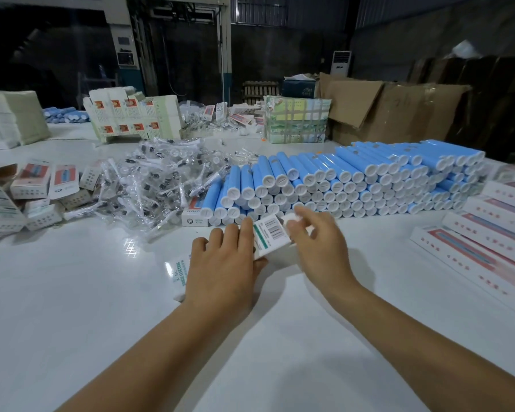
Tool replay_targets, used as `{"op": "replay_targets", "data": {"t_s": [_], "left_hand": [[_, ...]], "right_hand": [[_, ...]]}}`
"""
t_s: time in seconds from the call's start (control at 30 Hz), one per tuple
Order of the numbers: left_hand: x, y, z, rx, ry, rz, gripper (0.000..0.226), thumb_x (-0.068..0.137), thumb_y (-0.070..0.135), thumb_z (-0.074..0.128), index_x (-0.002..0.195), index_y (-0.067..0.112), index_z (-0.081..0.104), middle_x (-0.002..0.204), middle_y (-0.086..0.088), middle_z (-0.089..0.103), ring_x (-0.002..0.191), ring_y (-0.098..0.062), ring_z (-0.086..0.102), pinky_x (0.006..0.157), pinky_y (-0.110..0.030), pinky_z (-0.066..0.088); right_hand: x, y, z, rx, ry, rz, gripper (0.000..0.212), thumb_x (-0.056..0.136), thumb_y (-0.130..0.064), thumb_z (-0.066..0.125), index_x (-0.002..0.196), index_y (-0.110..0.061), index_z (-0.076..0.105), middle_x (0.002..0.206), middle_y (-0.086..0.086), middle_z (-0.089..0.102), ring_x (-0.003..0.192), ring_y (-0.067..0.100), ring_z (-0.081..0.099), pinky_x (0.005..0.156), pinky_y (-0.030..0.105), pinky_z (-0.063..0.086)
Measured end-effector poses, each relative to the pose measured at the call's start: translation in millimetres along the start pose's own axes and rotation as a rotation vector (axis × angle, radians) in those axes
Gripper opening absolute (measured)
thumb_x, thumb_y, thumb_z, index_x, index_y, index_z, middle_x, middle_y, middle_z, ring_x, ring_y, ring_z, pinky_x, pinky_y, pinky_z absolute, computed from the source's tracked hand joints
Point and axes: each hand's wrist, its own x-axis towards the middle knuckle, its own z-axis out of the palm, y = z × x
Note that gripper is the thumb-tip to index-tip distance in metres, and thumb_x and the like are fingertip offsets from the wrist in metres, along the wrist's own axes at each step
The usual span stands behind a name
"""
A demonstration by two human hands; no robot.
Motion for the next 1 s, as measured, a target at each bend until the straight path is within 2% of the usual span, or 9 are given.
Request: {"op": "replay_targets", "data": {"t_s": [0.1,0.2,0.27,0.37,0.53,0.63,0.73,0.9,1.0], "left_hand": [[5.1,-2.3,-2.9,-0.046,-0.019,-0.061,0.073,0.091,0.058,0.030,0.149,0.015,0.022,0.134,-0.004,0.046,0.115,-0.027,0.045,0.085,-0.038,0.033],[4.3,2.5,-6.0,-0.079,-0.026,-0.030,0.072,0.090,0.055,0.035,0.146,0.009,0.034,0.126,-0.009,0.054,0.108,-0.031,0.052,0.082,-0.039,0.037],[1.0,6.7,-5.7,-0.111,0.014,0.014,0.069,0.088,0.052,0.047,0.137,0.004,0.047,0.112,-0.012,0.061,0.094,-0.034,0.057,0.074,-0.041,0.042],[0.3,9.0,-7.0,-0.106,0.024,0.029,0.072,0.082,0.049,0.062,0.136,0.003,0.048,0.110,-0.011,0.061,0.091,-0.032,0.057,0.072,-0.041,0.042],[-2.5,9.7,-5.3,-0.112,0.112,0.075,0.070,0.080,0.050,0.059,0.129,0.000,0.054,0.103,-0.013,0.063,0.082,-0.033,0.059,0.067,-0.042,0.046],[-3.9,9.7,-5.3,-0.094,0.111,0.097,0.070,0.083,0.050,0.041,0.127,-0.002,0.055,0.103,-0.014,0.064,0.081,-0.034,0.060,0.067,-0.043,0.047],[-4.6,10.6,-5.4,-0.052,0.065,0.085,0.070,0.084,0.050,0.048,0.133,-0.001,0.050,0.109,-0.012,0.062,0.086,-0.033,0.058,0.071,-0.044,0.045],[-3.7,6.2,-3.4,-0.026,-0.024,0.036,0.080,0.087,0.049,0.051,0.149,0.013,0.014,0.135,-0.003,0.040,0.112,-0.026,0.042,0.089,-0.040,0.032],[-4.2,4.9,-6.6,-0.016,-0.009,0.034,0.078,0.084,0.047,0.061,0.145,0.006,0.032,0.126,-0.008,0.051,0.102,-0.030,0.051,0.082,-0.042,0.038]], "right_hand": [[8.3,-0.6,-4.2,0.466,0.156,0.390,0.035,0.089,-0.026,0.064,0.122,-0.024,0.053,0.108,-0.006,0.053,0.087,0.009,0.055,0.077,0.026,0.047],[3.2,-6.3,4.7,1.099,-0.212,0.884,0.036,0.081,-0.031,0.065,0.108,-0.006,0.062,0.101,0.013,0.068,0.081,0.025,0.068,0.072,0.038,0.055],[-0.4,-7.4,12.2,1.190,-0.335,0.806,0.032,0.073,-0.025,0.064,0.098,-0.005,0.063,0.096,0.016,0.071,0.082,0.028,0.070,0.080,0.043,0.054],[-2.1,-3.5,17.5,1.112,-0.247,0.559,0.013,0.081,-0.005,0.061,0.094,-0.006,0.063,0.088,0.012,0.072,0.083,0.023,0.071,0.075,0.037,0.058],[-9.4,4.1,4.7,0.029,-0.215,-0.033,0.016,0.097,-0.017,0.050,0.100,-0.015,0.065,0.082,-0.005,0.072,0.074,0.008,0.066,0.063,0.015,0.050],[-9.5,7.4,4.7,-0.282,-0.225,-0.199,0.039,0.099,-0.030,0.041,0.130,-0.009,0.052,0.105,0.007,0.068,0.091,0.017,0.064,0.078,0.027,0.051],[-13.6,2.2,3.5,-0.195,-0.267,-0.148,0.053,0.095,-0.048,0.039,0.126,-0.008,0.053,0.102,0.007,0.069,0.094,0.021,0.063,0.083,0.036,0.051],[-5.9,-1.5,2.6,0.662,-0.457,0.398,0.040,0.102,-0.029,0.032,0.108,-0.008,0.066,0.095,0.005,0.074,0.092,0.017,0.070,0.077,0.032,0.058],[-4.2,-1.3,1.4,0.692,-0.434,0.382,0.032,0.101,-0.015,0.037,0.127,-0.005,0.054,0.096,0.003,0.074,0.092,0.015,0.069,0.077,0.032,0.058]]}}
